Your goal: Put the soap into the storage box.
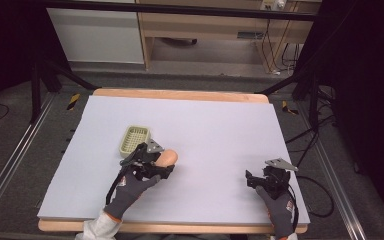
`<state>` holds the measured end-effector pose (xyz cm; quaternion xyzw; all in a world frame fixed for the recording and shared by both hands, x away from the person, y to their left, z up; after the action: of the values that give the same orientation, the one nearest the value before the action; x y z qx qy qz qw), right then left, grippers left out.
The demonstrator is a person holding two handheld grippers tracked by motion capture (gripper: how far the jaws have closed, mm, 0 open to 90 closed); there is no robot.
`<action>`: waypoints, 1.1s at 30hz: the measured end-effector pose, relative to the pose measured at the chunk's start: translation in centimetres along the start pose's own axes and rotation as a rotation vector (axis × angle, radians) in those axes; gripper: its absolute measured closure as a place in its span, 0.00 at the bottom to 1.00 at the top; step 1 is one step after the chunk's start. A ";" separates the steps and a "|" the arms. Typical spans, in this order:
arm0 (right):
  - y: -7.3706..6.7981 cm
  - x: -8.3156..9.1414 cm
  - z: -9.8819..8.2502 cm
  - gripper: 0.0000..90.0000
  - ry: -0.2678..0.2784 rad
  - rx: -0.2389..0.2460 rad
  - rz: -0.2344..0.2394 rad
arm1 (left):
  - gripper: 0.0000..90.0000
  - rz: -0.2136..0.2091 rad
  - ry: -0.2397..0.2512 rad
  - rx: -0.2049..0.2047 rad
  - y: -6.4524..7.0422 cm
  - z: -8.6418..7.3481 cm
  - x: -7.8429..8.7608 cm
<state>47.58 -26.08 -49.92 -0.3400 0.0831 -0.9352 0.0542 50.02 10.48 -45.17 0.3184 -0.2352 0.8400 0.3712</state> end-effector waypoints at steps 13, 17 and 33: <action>-0.1 0.0 0.0 0.07 -0.003 -0.003 0.001 | 0.35 0.025 0.019 0.031 -1.6 0.1 1.0; -0.1 0.0 0.0 0.07 -0.001 0.001 0.003 | 0.35 0.037 0.021 0.041 -2.1 0.0 1.2; -0.2 0.0 0.0 0.07 -0.001 0.003 0.005 | 0.35 0.080 0.039 0.091 -4.4 -0.4 2.0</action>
<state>47.60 -25.88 -49.90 -0.3403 0.0824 -0.9349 0.0574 52.26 14.35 -43.29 0.3089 -0.2020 0.8699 0.3271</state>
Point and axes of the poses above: each handheld gripper's, and its own axes: x roughly backward along the jaws, z roughly out of its top, y roughly to its right, the point moved 4 cm from there along -x, roughly forward along the jaws, and after that the axes turned 14 degrees about -x, right-handed, at the moved point
